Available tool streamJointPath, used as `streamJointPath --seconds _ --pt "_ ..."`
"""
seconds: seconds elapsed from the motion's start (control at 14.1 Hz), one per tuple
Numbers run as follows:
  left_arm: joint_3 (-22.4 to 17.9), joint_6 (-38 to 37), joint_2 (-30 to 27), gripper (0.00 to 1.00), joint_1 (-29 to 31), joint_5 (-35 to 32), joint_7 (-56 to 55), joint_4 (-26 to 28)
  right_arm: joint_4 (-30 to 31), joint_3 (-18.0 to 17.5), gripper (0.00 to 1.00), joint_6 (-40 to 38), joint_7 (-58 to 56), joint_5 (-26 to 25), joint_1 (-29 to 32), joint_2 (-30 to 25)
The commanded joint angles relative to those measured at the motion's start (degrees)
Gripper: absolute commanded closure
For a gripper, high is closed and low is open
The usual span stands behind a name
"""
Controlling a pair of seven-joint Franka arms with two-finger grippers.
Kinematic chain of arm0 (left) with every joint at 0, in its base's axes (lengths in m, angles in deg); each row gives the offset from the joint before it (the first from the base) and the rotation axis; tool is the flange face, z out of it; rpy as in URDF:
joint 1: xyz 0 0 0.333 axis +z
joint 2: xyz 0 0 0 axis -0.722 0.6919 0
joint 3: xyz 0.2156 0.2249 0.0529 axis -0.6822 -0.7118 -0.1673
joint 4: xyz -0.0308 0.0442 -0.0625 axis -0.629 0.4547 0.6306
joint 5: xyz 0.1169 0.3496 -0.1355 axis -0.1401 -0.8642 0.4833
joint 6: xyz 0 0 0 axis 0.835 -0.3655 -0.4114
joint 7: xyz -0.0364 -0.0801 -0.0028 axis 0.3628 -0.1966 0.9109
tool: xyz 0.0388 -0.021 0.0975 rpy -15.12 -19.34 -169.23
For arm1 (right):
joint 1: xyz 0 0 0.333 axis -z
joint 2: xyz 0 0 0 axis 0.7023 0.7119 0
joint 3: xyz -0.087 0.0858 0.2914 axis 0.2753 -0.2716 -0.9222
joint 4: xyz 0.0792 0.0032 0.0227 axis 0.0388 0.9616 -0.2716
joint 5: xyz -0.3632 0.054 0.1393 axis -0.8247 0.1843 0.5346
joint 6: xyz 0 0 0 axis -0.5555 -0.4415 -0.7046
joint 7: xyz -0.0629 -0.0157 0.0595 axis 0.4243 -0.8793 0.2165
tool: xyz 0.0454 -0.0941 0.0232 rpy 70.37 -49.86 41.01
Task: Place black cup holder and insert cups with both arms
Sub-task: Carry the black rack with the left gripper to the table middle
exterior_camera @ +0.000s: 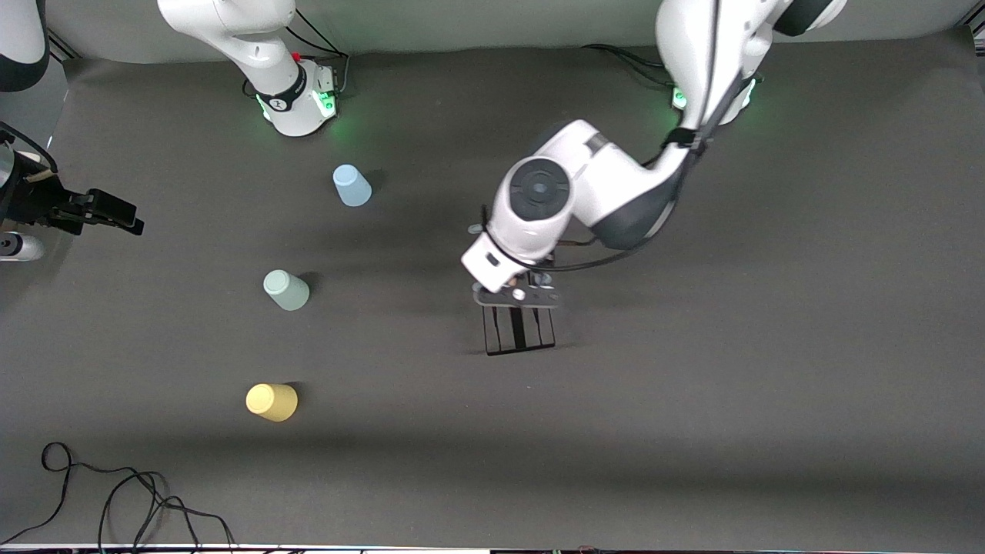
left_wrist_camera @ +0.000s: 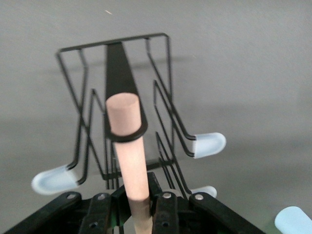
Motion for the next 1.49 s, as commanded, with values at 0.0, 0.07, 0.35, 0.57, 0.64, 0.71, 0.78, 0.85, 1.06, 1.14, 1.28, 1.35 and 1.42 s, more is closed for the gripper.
streamJointPath --seconds 0.0,0.07,0.35,0.57,0.64,0.71,0.78,0.85,1.06,1.14,1.28,1.35,1.42 --pt "-0.84 2.02 2.05 1.00 -3.23 1.08 -1.69 -2.78 1.41 0.15 0.00 1.25 -1.06 -0.29 -0.39 -1.04" --pt "-0.84 2.99 2.49 1.00 -3.68 1.08 -1.69 -2.78 1.58 0.24 0.00 1.25 -0.98 -0.29 -0.39 -1.04" --pt "-0.93 5.81 4.51 1.00 -4.47 0.38 0.41 -2.60 2.46 0.15 0.00 2.56 -0.98 -0.29 -0.48 -1.04" --pt "-1.10 6.68 5.22 0.01 -4.65 -2.06 4.36 -2.17 3.51 0.15 0.00 3.44 -0.98 -0.29 -0.48 -1.21" --pt "-1.02 7.82 5.39 0.00 -4.56 -3.21 4.55 -2.16 5.25 0.15 0.00 4.84 -0.98 -0.29 -0.48 -2.17" --pt "-1.02 8.79 5.48 0.00 -4.65 -3.22 4.29 -2.08 8.93 0.15 0.00 7.55 -0.98 0.15 -0.57 -4.44" --pt "-1.02 8.80 5.48 0.00 -4.65 -3.05 4.11 -2.08 13.92 0.15 0.00 10.71 -0.89 0.32 -1.96 -8.03" --pt "-1.02 8.45 5.22 0.00 -4.48 -2.96 4.20 -2.16 18.58 0.15 0.00 13.87 -0.45 0.33 -3.80 -11.11" --pt "-0.67 1.98 2.33 0.00 -1.50 -2.87 4.72 -2.86 24.43 -0.20 0.00 16.45 0.43 0.33 -4.61 -14.13" --pt "-0.58 -1.36 1.45 0.00 -0.35 -2.61 5.07 -3.74 24.95 -0.11 0.00 16.54 0.43 0.33 -5.92 -14.05" --pt "-0.66 -10.57 -1.88 0.00 3.50 -0.07 9.35 -6.55 27.14 0.06 0.00 18.55 0.43 0.33 -6.19 -13.26" --pt "-0.67 -16.11 -4.25 0.00 5.96 0.72 12.78 -7.17 29.59 0.07 0.00 20.56 0.43 0.33 -6.19 -12.91" --pt "-0.75 -21.03 -7.14 0.00 8.25 0.82 15.42 -7.17 32.58 0.07 0.00 24.41 0.43 0.33 -6.19 -12.38"
